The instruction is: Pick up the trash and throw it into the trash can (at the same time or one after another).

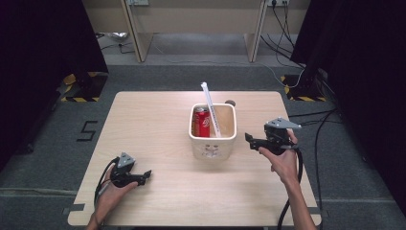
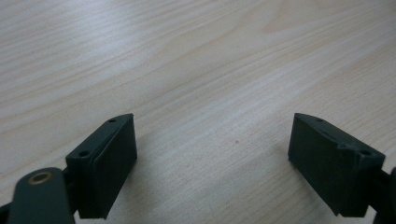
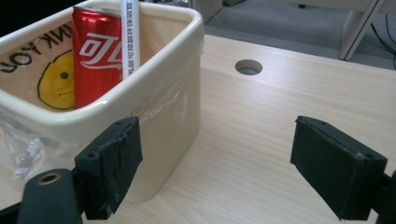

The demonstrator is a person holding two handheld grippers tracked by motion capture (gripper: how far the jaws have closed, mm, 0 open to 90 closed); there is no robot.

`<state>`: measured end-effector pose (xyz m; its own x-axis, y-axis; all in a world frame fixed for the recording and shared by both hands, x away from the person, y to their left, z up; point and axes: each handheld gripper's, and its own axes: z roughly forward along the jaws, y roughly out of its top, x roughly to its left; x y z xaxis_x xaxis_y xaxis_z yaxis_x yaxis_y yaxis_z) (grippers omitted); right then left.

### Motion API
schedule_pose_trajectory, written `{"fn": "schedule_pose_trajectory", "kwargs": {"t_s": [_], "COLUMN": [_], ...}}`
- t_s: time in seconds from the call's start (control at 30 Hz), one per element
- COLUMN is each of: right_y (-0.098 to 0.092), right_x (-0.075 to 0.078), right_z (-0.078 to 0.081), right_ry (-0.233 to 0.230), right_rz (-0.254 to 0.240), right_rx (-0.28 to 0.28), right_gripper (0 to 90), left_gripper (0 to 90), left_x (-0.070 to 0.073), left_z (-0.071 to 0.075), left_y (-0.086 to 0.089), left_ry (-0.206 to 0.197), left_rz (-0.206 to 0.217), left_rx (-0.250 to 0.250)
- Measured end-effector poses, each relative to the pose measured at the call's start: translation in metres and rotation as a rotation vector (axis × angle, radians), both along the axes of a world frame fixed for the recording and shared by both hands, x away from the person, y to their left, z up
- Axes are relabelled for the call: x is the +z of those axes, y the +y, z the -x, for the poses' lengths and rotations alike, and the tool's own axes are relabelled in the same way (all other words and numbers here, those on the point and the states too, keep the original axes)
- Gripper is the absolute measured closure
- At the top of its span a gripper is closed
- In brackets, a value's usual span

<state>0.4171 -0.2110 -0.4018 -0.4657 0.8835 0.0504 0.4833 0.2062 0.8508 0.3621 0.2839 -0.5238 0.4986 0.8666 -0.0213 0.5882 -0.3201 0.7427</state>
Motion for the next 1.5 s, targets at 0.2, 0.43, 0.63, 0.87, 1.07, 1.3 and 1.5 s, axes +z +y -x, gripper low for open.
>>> {"fn": "schedule_pose_trajectory", "kwargs": {"t_s": [0.2,0.43,0.63,0.87,1.07,1.3,1.5], "right_y": [0.0,0.002,0.005,0.009,0.011,0.013,0.016], "right_x": [-0.008,-0.017,-0.025,-0.032,-0.036,-0.041,-0.045], "right_z": [0.006,0.013,0.018,0.023,0.029,0.037,0.043], "right_ry": [0.008,0.02,0.026,0.029,0.021,0.012,0.007], "right_rz": [0.003,-0.001,-0.001,0.001,0.01,0.016,0.016], "right_rx": [0.007,0.012,0.015,0.021,0.024,0.036,0.047], "right_gripper": [16.7,16.8,17.0,17.0,17.0,17.0,17.0], "left_gripper": [14.6,14.7,14.6,14.6,14.6,14.6,14.6], "left_x": [0.0,0.0,0.0,0.0,0.0,0.0,0.0], "left_z": [0.0,0.0,0.0,0.0,0.0,0.0,0.0], "left_y": [0.0,0.0,0.0,0.0,0.0,0.0,0.0], "left_ry": [0.0,0.0,0.0,0.0,0.0,0.0,0.0], "left_rz": [0.0,0.0,0.0,0.0,0.0,-0.001,0.0], "left_rx": [0.0,0.0,0.0,0.0,0.0,0.0,0.0]}}
